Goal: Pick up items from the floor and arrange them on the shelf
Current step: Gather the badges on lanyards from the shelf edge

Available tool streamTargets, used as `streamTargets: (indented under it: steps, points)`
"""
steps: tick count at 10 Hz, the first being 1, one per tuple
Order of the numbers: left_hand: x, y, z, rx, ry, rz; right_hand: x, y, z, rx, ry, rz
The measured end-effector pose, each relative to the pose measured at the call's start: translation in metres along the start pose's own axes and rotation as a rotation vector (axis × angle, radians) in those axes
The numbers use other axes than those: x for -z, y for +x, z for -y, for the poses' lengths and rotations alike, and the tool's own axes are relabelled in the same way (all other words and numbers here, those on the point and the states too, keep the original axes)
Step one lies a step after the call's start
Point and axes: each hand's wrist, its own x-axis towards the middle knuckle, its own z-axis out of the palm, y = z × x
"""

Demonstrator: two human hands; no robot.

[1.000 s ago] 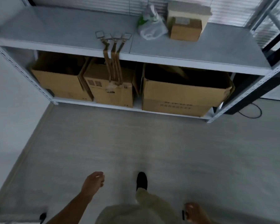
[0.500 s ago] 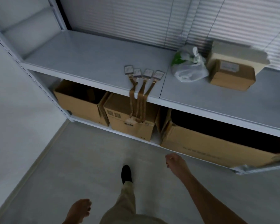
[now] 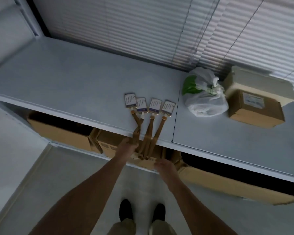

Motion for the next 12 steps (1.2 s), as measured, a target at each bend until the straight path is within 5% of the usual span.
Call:
streamTargets:
  steps: [2, 5, 6, 8, 10, 12]
  points:
    - [-0.019, 0.043, -0.007, 0.226, -0.1, 0.002, 0.013, 0.04, 0.05, -0.085, 0.39, 0.032]
    - [0.033, 0.008, -0.005, 0.044, -0.009, -0.193, -0.018, 0.063, 0.088, -0.172, 0.52, 0.08]
    - [0.04, -0.008, -0.013, -0.026, 0.002, -0.137, -0.011, 0.047, 0.089, -0.211, 0.402, 0.083]
    - [0.035, -0.037, -0.045, -0.052, -0.006, -0.012, 0.032, 0.016, 0.098, -0.168, 0.564, 0.045]
    - [0.007, -0.066, -0.069, -0.122, 0.173, 0.114, 0.058, 0.01, 0.137, -0.194, 0.75, 0.15]
    - [0.008, -0.085, -0.067, -0.259, 0.362, 0.136, 0.054, 0.013, 0.158, -0.14, 0.642, 0.182]
